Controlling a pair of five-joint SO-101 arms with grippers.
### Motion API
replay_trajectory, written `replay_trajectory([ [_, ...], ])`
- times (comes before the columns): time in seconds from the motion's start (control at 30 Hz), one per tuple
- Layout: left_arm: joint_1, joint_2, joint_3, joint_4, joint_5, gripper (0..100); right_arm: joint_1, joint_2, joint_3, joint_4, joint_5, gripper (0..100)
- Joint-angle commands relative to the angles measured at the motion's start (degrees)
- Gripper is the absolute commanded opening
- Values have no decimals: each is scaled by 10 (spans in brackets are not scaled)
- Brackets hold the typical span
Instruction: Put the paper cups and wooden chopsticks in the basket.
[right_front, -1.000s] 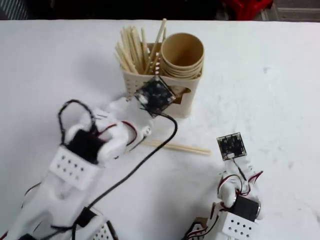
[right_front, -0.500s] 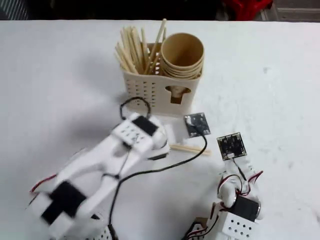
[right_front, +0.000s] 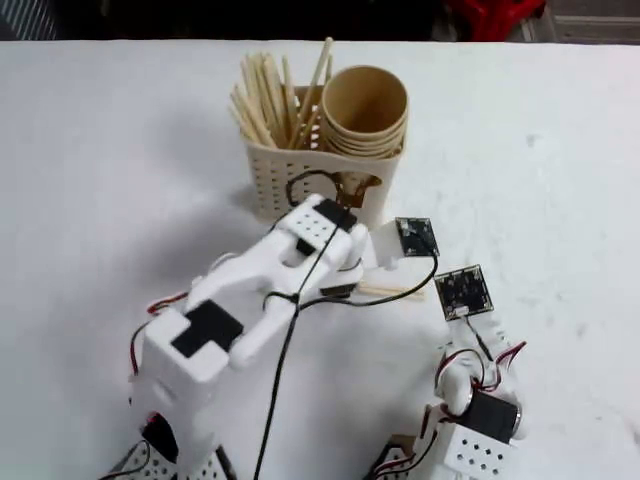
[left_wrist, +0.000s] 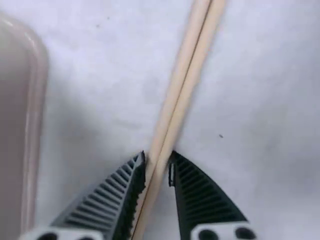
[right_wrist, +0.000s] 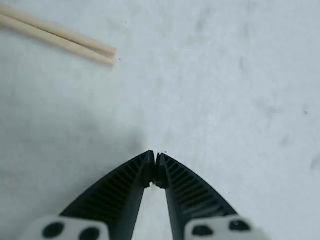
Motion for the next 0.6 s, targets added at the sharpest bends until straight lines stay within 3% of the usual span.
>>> replay_trajectory([
  [0.0, -4, 27, -42, 32, -7, 91, 3, -5, 4, 2, 3, 15],
  [0.1, -4, 33, -50, 44, -7, 85, 3, -5, 4, 2, 3, 15],
  [0.2, -3, 31, -48, 47, -8, 13, 3, -5, 4, 2, 3, 15],
  [0.4, -3, 22, -54, 76, -4, 20, 3, -5, 4, 2, 3, 15],
  [0.57, -6, -66, -30, 85, 4, 20, 3, -5, 4, 2, 3, 15],
])
